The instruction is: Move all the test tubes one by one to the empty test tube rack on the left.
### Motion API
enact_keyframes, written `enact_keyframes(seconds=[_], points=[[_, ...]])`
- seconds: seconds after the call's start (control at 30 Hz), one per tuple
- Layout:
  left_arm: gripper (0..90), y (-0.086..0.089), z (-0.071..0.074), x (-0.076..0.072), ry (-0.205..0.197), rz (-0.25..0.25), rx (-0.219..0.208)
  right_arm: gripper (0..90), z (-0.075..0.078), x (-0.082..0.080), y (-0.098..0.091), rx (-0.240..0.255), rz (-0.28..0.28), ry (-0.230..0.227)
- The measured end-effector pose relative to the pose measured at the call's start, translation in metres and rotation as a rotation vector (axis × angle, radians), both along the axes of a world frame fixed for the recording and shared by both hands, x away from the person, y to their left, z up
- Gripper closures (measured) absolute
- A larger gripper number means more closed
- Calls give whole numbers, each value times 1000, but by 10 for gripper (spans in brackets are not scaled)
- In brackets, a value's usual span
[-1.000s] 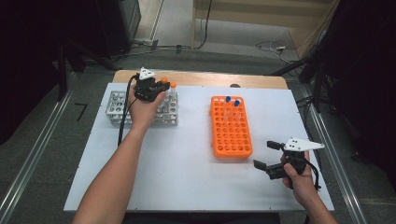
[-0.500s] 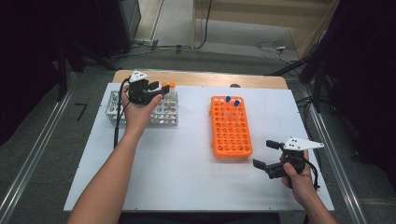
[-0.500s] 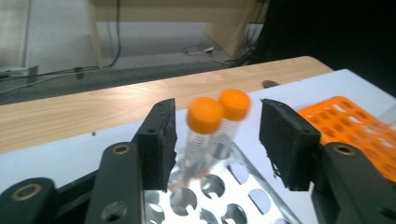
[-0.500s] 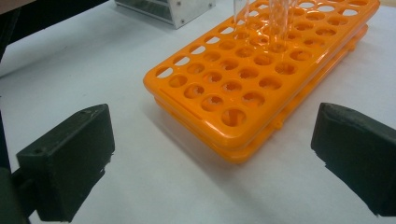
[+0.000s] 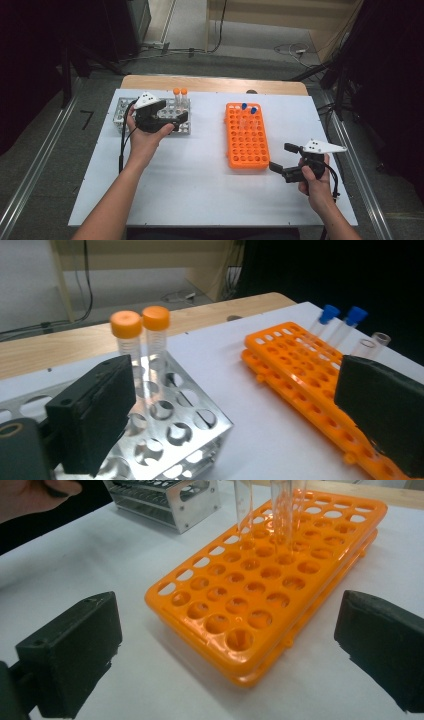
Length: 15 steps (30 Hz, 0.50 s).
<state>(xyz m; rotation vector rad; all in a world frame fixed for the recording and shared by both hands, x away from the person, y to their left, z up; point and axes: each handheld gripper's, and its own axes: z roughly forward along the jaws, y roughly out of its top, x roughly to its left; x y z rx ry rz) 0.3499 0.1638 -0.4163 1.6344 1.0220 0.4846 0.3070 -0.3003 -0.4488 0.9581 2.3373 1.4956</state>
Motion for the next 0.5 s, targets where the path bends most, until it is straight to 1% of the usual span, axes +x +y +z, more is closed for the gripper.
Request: enact_keyframes(seconds=[0.07,0.17,0.23,0.27,0.37,0.43,0.5], points=[[0,-1,-1,-8,-2,-17,-9,0,3,4,3,4,2,-5],[0,-3,-5,-19,-8,-34,-33,0,10,10,9,9,0,-18],[0,-6,-8,-26,-17,-41,-27,0,13,14,12,12,-1,-28],[0,-7,-9,-29,-19,-45,-31,0,15,16,13,20,-1,-32],[0,-10,-14,-35,-25,-56,-39,0,18,25,18,29,-5,-32],[0,-12,-17,-36,-13,-67,-24,0,20,32,21,33,-7,-33],[0,-13,-18,-37,-15,-72,-35,0,20,38,25,29,-12,-33]])
